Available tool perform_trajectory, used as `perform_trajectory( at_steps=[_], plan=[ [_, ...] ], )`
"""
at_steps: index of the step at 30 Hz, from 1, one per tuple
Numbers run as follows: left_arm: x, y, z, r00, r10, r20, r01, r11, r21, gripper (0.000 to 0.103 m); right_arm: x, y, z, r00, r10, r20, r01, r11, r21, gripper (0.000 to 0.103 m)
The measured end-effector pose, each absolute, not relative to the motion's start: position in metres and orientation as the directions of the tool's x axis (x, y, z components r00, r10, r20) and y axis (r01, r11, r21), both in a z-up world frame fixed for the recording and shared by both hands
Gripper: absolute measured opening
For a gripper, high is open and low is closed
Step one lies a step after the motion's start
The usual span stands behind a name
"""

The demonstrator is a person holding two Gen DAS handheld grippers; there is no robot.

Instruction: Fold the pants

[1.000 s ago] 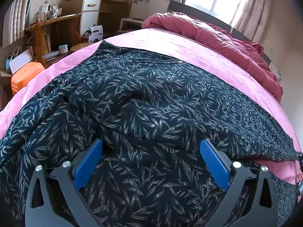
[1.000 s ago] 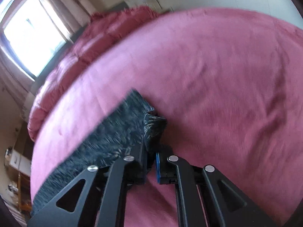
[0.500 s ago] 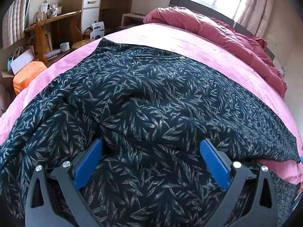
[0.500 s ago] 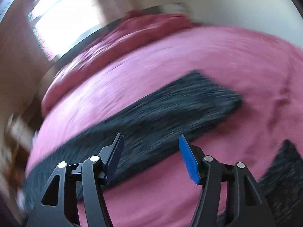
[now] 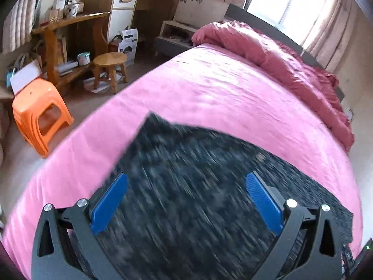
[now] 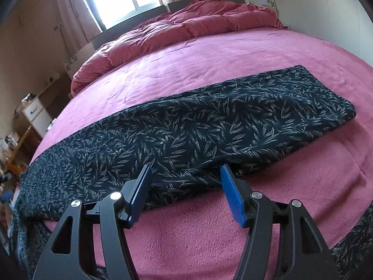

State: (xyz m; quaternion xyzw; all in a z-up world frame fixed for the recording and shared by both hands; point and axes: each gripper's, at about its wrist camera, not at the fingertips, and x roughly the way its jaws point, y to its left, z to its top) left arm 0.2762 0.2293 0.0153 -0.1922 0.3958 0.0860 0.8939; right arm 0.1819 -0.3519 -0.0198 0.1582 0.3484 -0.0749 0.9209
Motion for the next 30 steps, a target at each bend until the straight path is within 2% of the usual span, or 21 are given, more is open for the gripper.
perform_trajectory(
  at_steps=[5, 7, 12, 14, 15, 16, 18, 23, 24, 30],
  plan=[
    [0.314, 0.265, 0.009, 0.647, 0.042, -0.761, -0.367, 0.892, -0.263, 0.1, 0.186, -0.345, -0.025, 0.749, -0.028, -0.662, 0.238, 0.944, 0.229, 0.065],
    [0.329, 0.273, 0.004, 0.639, 0.062, -0.767, -0.374, 0.896, -0.24, 0.096, 0.186, -0.345, -0.026, 0.751, -0.025, -0.66, 0.237, 0.943, 0.234, 0.065],
    [0.357, 0.272, -0.018, 0.591, -0.026, -0.806, -0.341, 0.897, -0.28, 0.063, 0.185, -0.347, -0.026, 0.754, -0.016, -0.656, 0.237, 0.939, 0.249, 0.065],
    [0.361, 0.272, -0.024, 0.581, -0.026, -0.814, -0.363, 0.886, -0.288, 0.058, 0.186, -0.348, -0.026, 0.756, -0.014, -0.655, 0.236, 0.938, 0.253, 0.065],
    [0.363, 0.273, -0.028, 0.572, -0.039, -0.819, -0.371, 0.879, -0.3, 0.047, 0.186, -0.349, -0.026, 0.756, -0.013, -0.655, 0.236, 0.938, 0.254, 0.065],
    [0.363, 0.273, -0.03, 0.568, -0.043, -0.822, -0.376, 0.875, -0.306, 0.042, 0.186, -0.349, -0.026, 0.756, -0.013, -0.654, 0.236, 0.938, 0.255, 0.065],
    [0.36, 0.273, -0.029, 0.587, -0.071, -0.806, -0.366, 0.865, -0.342, 0.028, 0.186, -0.349, -0.026, 0.757, -0.011, -0.653, 0.236, 0.937, 0.258, 0.065],
    [0.336, 0.266, 0.004, 0.674, -0.08, -0.734, -0.284, 0.889, -0.358, 0.018, 0.186, -0.352, -0.026, 0.761, -0.005, -0.649, 0.233, 0.936, 0.266, 0.065],
    [0.326, 0.264, 0.016, 0.7, -0.089, -0.708, -0.263, 0.89, -0.372, 0.013, 0.186, -0.353, -0.026, 0.762, -0.003, -0.647, 0.232, 0.935, 0.268, 0.065],
    [0.261, 0.26, 0.064, 0.802, -0.147, -0.579, -0.165, 0.877, -0.452, 0.011, 0.184, -0.358, -0.027, 0.771, 0.017, -0.636, 0.223, 0.929, 0.294, 0.066]
  ],
)
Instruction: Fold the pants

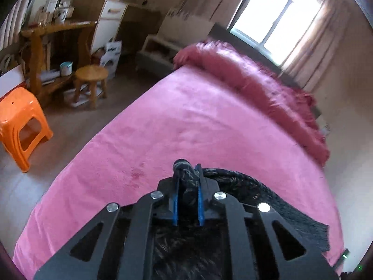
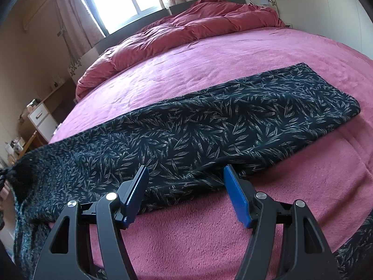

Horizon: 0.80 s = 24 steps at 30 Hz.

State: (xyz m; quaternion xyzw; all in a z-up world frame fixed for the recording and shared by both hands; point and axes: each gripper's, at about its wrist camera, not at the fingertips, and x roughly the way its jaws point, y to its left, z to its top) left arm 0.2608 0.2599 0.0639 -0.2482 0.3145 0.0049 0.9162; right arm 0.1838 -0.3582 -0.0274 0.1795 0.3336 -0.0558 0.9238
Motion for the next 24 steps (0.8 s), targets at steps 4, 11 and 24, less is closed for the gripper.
perform_trajectory(
  at_steps=[4, 11, 24],
  plan=[
    [0.211, 0.259, 0.075, 0.841, -0.199, -0.504, -0.103, 0.855, -0.509, 0.01, 0.183, -0.362, -0.029, 0.777, 0.031, -0.629, 0.21, 0.928, 0.306, 0.069],
    [0.116, 0.256, 0.044, 0.877, -0.206, -0.435, -0.077, 0.832, -0.55, 0.01, 0.178, -0.361, -0.022, 0.773, 0.012, -0.634, 0.22, 0.933, 0.286, 0.069],
    [0.071, 0.257, -0.038, 0.853, -0.248, -0.458, -0.114, 0.769, -0.629, 0.01, 0.239, -0.312, 0.02, 0.669, 0.293, -0.683, 0.198, 0.816, 0.543, 0.069]
  ],
)
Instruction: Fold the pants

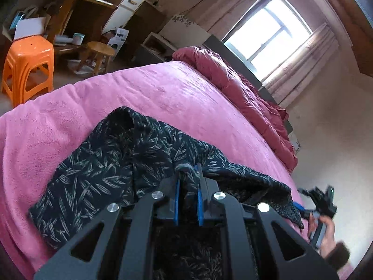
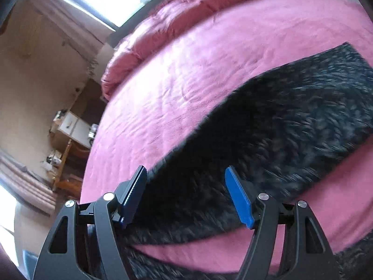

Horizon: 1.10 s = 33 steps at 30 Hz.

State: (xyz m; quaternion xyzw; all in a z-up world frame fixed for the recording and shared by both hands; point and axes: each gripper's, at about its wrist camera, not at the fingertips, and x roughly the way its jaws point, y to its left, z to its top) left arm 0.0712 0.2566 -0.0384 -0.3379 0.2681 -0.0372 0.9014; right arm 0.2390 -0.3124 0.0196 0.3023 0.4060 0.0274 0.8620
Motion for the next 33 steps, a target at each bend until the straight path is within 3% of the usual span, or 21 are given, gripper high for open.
perform_trajectory(
  at_steps=[3, 5, 6, 8, 14, 20, 25, 33],
  plan=[
    [0.068, 0.254, -0.04, 0.852, -0.246, -0.463, -0.108, 0.783, -0.613, 0.01, 0.265, -0.311, 0.012, 0.653, 0.282, -0.703, 0.284, 0.769, 0.573, 0.068],
    [0.07, 0.254, -0.039, 0.852, -0.247, -0.462, -0.106, 0.783, -0.613, 0.01, 0.277, -0.313, 0.003, 0.641, 0.281, -0.714, 0.332, 0.738, 0.588, 0.039],
    [0.072, 0.254, -0.038, 0.851, -0.246, -0.464, -0.11, 0.781, -0.615, 0.01, 0.281, -0.314, -0.001, 0.631, 0.296, -0.717, 0.344, 0.722, 0.601, 0.02],
    [0.075, 0.256, -0.031, 0.856, -0.236, -0.46, -0.112, 0.784, -0.611, 0.01, 0.28, -0.318, -0.004, 0.613, 0.3, -0.731, 0.372, 0.706, 0.602, 0.01],
    [0.086, 0.264, 0.029, 0.928, -0.16, -0.335, -0.049, 0.841, -0.539, 0.01, 0.225, -0.328, 0.053, 0.703, 0.351, -0.618, 0.219, 0.72, 0.658, 0.008],
    [0.066, 0.289, 0.043, 0.953, -0.184, -0.24, -0.021, 0.751, -0.66, 0.01, 0.13, -0.335, 0.085, 0.743, 0.436, -0.508, 0.043, 0.726, 0.686, 0.008],
    [0.031, 0.304, 0.004, 0.946, -0.185, -0.266, -0.078, 0.665, -0.743, 0.01, 0.044, -0.33, 0.062, 0.724, 0.469, -0.507, -0.027, 0.753, 0.657, 0.008],
    [0.009, 0.306, -0.039, 0.914, -0.224, -0.339, -0.141, 0.607, -0.782, 0.011, -0.022, -0.32, -0.015, 0.678, 0.449, -0.582, 0.05, 0.761, 0.646, 0.008]
  ],
)
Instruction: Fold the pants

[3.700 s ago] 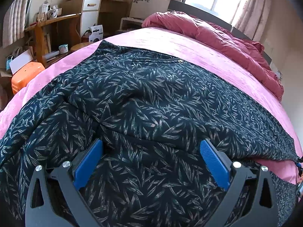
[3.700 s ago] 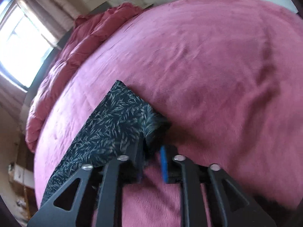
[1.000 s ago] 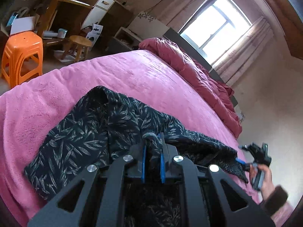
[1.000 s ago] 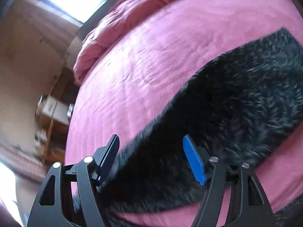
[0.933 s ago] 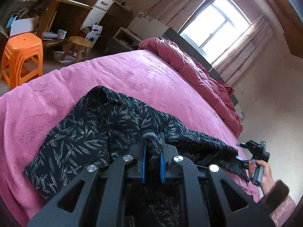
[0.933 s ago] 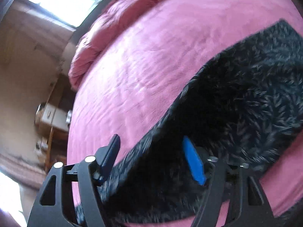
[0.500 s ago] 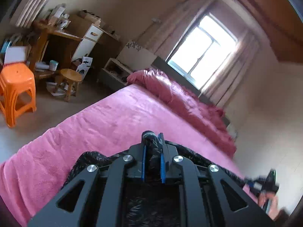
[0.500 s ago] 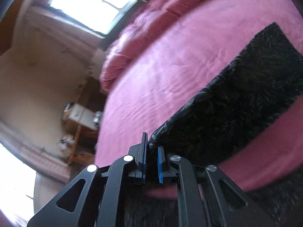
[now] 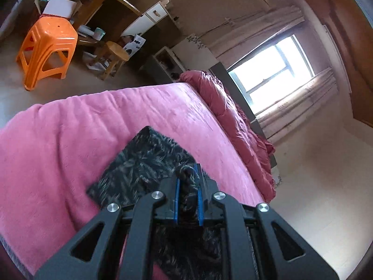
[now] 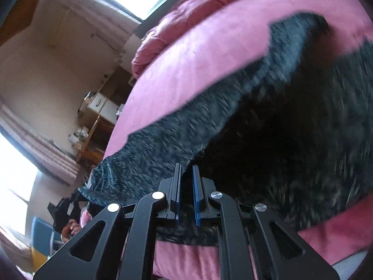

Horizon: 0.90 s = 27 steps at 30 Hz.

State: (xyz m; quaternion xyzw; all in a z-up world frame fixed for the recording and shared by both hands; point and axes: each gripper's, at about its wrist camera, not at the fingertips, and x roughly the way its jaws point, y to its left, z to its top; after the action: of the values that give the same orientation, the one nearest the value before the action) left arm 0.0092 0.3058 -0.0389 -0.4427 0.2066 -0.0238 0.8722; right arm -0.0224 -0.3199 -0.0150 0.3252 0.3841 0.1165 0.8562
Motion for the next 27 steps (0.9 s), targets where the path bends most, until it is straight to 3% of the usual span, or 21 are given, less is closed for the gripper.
perform_trajectory(
  at_steps=[2, 4, 6, 9, 14, 16, 18, 19, 21, 23, 25, 27],
  plan=[
    [0.008, 0.303, -0.039, 0.904, -0.227, -0.362, -0.15, 0.624, -0.767, 0.015, -0.024, -0.322, -0.029, 0.683, 0.452, -0.573, 0.08, 0.734, 0.675, 0.008],
    [0.003, 0.301, -0.038, 0.896, -0.216, -0.388, -0.171, 0.638, -0.751, 0.026, -0.023, -0.322, -0.03, 0.697, 0.459, -0.552, 0.065, 0.725, 0.686, 0.008],
    [-0.004, 0.3, -0.038, 0.896, -0.218, -0.387, -0.177, 0.624, -0.761, 0.062, -0.017, -0.312, -0.029, 0.697, 0.445, -0.562, 0.048, 0.754, 0.656, 0.008],
    [-0.012, 0.296, -0.038, 0.881, -0.223, -0.417, -0.198, 0.625, -0.755, 0.07, -0.01, -0.307, -0.033, 0.679, 0.445, -0.584, 0.056, 0.762, 0.646, 0.008],
    [-0.006, 0.287, -0.036, 0.818, -0.194, -0.542, -0.29, 0.675, -0.678, 0.069, -0.008, -0.317, -0.038, 0.682, 0.432, -0.59, 0.094, 0.749, 0.656, 0.008],
    [-0.001, 0.289, -0.038, 0.776, -0.179, -0.605, -0.355, 0.668, -0.654, 0.063, -0.008, -0.318, -0.039, 0.678, 0.44, -0.588, 0.093, 0.743, 0.663, 0.008],
    [0.002, 0.287, -0.038, 0.737, -0.146, -0.66, -0.401, 0.692, -0.6, 0.049, -0.006, -0.321, -0.04, 0.669, 0.437, -0.601, 0.107, 0.744, 0.66, 0.008],
    [0.002, 0.286, -0.04, 0.722, -0.133, -0.679, -0.412, 0.706, -0.576, 0.049, -0.002, -0.322, -0.042, 0.657, 0.436, -0.615, 0.122, 0.744, 0.657, 0.008],
    [0.005, 0.285, -0.041, 0.701, -0.11, -0.705, -0.421, 0.734, -0.533, 0.039, 0.003, -0.324, -0.044, 0.647, 0.431, -0.629, 0.145, 0.741, 0.656, 0.008],
    [0.008, 0.286, -0.039, 0.694, -0.111, -0.711, -0.421, 0.739, -0.526, 0.036, 0.011, -0.325, -0.044, 0.637, 0.427, -0.641, 0.162, 0.739, 0.654, 0.008],
    [0.018, 0.289, -0.028, 0.691, -0.119, -0.713, -0.416, 0.741, -0.527, 0.03, 0.02, -0.326, -0.038, 0.625, 0.402, -0.67, 0.19, 0.753, 0.63, 0.0],
    [0.03, 0.295, -0.005, 0.722, -0.14, -0.677, -0.375, 0.743, -0.554, 0.026, 0.027, -0.333, -0.022, 0.655, 0.401, -0.641, 0.194, 0.73, 0.656, 0.0]
  ],
)
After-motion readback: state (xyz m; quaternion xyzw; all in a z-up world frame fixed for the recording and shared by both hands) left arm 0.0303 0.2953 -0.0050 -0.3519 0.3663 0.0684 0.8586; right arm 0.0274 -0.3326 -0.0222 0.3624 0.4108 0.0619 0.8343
